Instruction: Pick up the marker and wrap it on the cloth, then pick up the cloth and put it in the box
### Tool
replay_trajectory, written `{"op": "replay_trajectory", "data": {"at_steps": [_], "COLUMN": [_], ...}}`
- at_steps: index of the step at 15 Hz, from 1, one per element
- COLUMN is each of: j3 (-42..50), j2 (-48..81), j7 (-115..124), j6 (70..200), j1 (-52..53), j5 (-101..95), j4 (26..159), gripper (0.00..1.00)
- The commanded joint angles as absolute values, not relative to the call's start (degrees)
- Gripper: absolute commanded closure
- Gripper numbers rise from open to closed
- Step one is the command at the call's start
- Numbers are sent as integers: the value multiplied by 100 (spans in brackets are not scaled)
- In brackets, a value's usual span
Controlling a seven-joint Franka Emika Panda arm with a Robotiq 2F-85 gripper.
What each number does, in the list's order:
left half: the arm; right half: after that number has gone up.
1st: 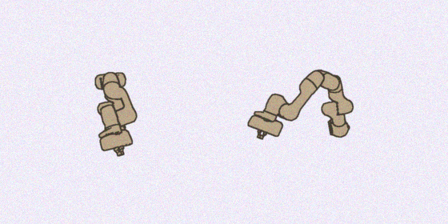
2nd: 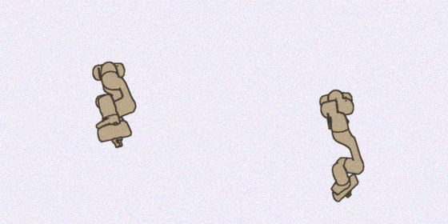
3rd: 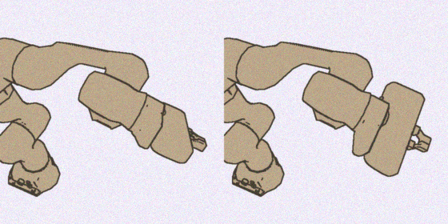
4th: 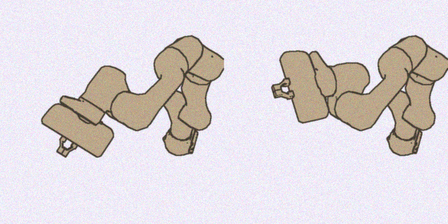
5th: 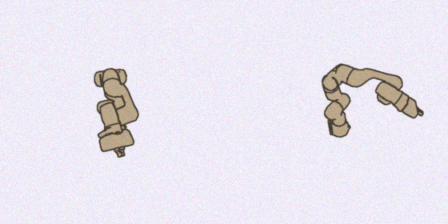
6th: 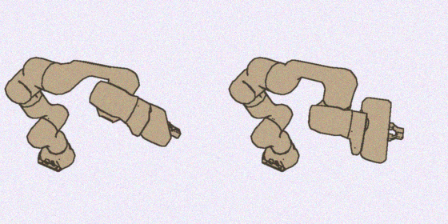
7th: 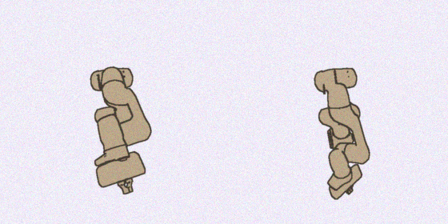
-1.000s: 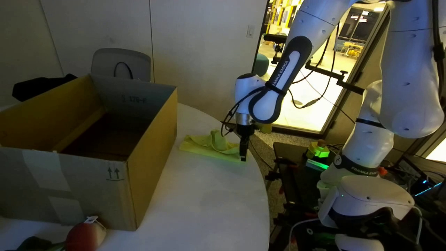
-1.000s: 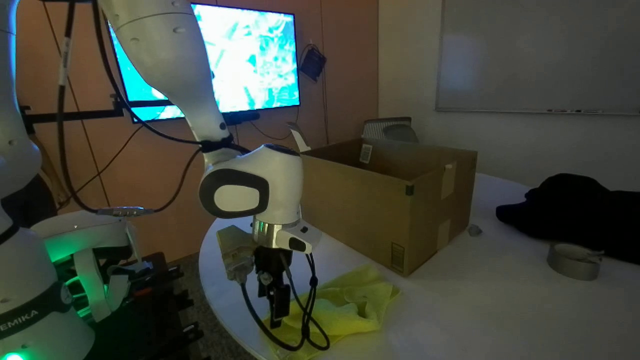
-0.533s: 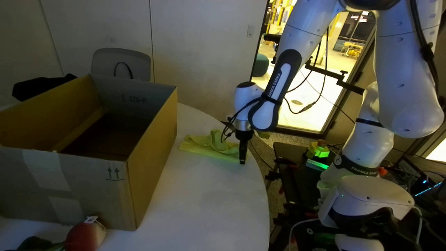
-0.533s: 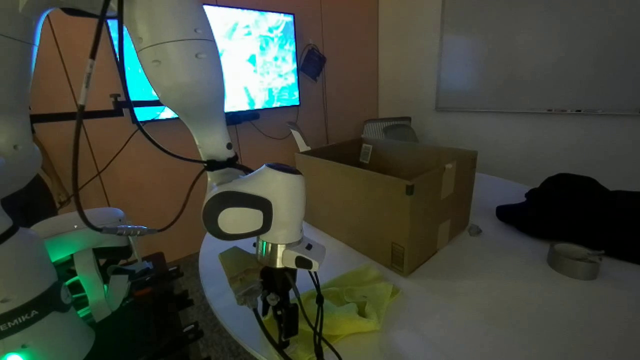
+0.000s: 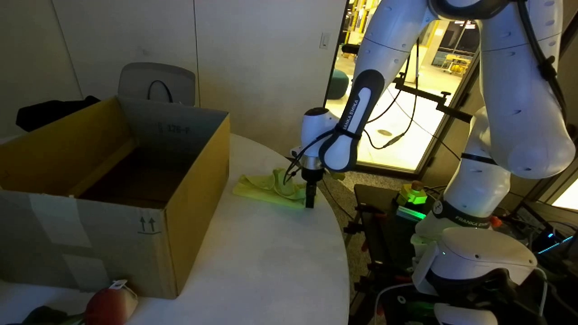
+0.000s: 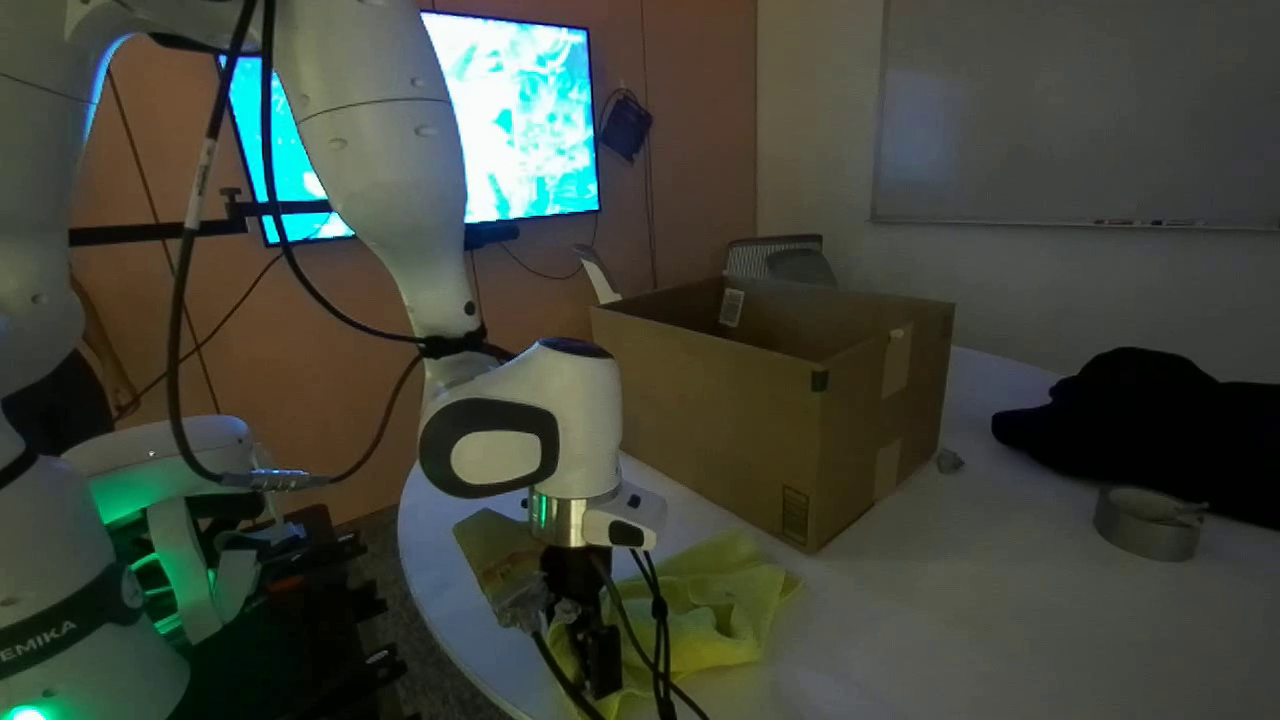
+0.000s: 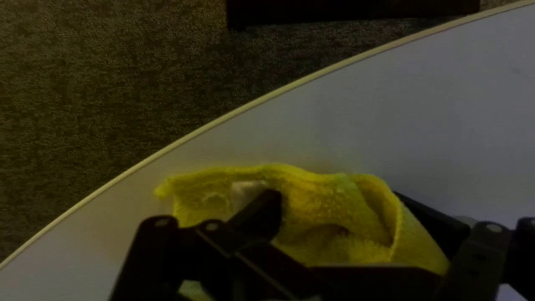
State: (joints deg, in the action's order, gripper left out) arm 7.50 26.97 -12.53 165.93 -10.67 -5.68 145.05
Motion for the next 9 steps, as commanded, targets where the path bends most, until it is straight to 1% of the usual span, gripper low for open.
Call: {"op": "replay_trajectory", "data": {"at_steps": [1,3,4,6,8,9], "j3": [911,960,1002,1087,1239,1319], "j2": [2835,2747,2677,2500,2277,2171], "j7": [-1229,-1221,-1206,-1199,-1142,-1140], "j6": [16615,16553,16512,16441,16450,16446], "j1": [-981,-939,-910,-866,-772,-731], "j5": [-787,-866,-905,-1013,-1141,-1215], "j4": [14344,14366,14392,14477,14616,14673], "gripper": [66,80,88,94,96,92]}}
